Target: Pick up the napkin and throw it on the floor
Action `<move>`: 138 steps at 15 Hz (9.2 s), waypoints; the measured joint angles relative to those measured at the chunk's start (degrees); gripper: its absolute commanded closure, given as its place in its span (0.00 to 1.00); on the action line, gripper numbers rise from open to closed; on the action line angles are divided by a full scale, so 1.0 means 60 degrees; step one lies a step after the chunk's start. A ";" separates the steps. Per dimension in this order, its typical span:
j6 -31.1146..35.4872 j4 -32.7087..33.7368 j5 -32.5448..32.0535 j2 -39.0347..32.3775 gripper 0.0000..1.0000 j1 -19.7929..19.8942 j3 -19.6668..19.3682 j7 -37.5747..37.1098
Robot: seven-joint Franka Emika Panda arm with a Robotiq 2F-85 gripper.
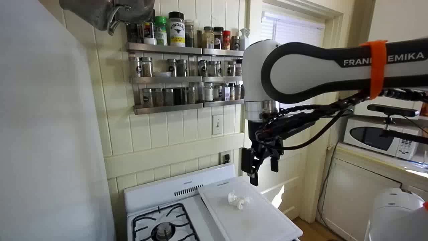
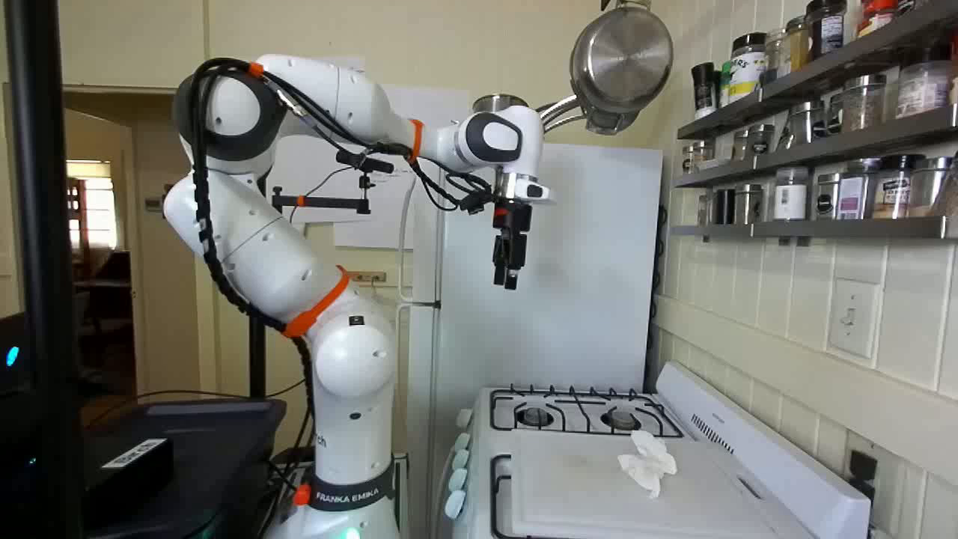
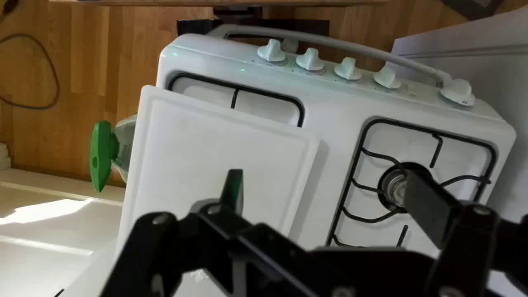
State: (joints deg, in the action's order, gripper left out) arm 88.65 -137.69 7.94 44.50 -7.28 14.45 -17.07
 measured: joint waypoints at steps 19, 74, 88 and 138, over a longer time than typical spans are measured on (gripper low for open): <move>0.5703 -0.2739 -0.1155 -0.0460 0.00 0.1409 0.0356 -0.2426; 1.1441 -0.1875 -0.2827 -0.7165 1.00 0.2168 -0.1802 -0.2784; 1.2303 -0.1786 -0.2447 -0.6638 0.29 0.2061 -0.1991 -0.2768; 1.3705 -0.3311 -0.5619 -0.5582 0.97 0.6075 -0.3122 -0.7666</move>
State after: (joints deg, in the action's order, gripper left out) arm 170.87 -157.55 -25.77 11.01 29.17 -4.29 -63.07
